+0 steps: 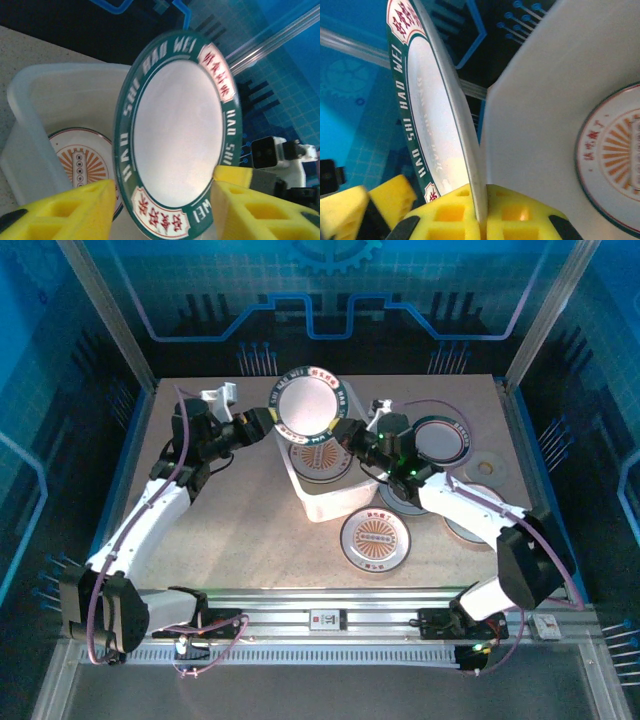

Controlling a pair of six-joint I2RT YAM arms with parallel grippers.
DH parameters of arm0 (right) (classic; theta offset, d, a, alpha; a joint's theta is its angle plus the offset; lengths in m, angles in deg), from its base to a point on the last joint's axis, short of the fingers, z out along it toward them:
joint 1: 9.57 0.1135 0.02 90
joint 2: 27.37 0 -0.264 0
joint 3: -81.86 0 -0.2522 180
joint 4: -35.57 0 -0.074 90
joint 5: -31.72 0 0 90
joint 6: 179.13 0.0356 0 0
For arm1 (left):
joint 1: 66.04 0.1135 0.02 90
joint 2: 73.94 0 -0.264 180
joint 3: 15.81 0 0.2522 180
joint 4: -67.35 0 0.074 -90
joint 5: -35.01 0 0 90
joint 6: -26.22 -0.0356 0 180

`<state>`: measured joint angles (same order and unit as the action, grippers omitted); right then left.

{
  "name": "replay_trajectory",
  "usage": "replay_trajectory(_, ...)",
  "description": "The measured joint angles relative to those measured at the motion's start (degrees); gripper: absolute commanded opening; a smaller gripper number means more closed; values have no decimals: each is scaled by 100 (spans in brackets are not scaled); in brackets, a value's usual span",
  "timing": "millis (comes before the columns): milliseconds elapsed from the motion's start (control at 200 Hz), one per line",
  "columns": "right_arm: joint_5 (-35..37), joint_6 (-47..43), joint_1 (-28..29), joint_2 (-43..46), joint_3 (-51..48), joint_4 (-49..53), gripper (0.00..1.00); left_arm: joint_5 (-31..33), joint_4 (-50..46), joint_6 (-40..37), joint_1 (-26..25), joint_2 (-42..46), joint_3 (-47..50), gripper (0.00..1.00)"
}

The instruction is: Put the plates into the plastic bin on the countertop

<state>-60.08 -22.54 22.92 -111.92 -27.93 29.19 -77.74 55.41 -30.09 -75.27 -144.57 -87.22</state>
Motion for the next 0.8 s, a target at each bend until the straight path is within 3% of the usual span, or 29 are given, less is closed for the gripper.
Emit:
replay_trajectory(460,704,-96,-85,396,-35,1517,5,417,-319,-525,-4,-306,-490,65)
replay_trajectory(800,802,184,-74,-72,581,2669,5,667,-614,-691,79,-557,-557,66)
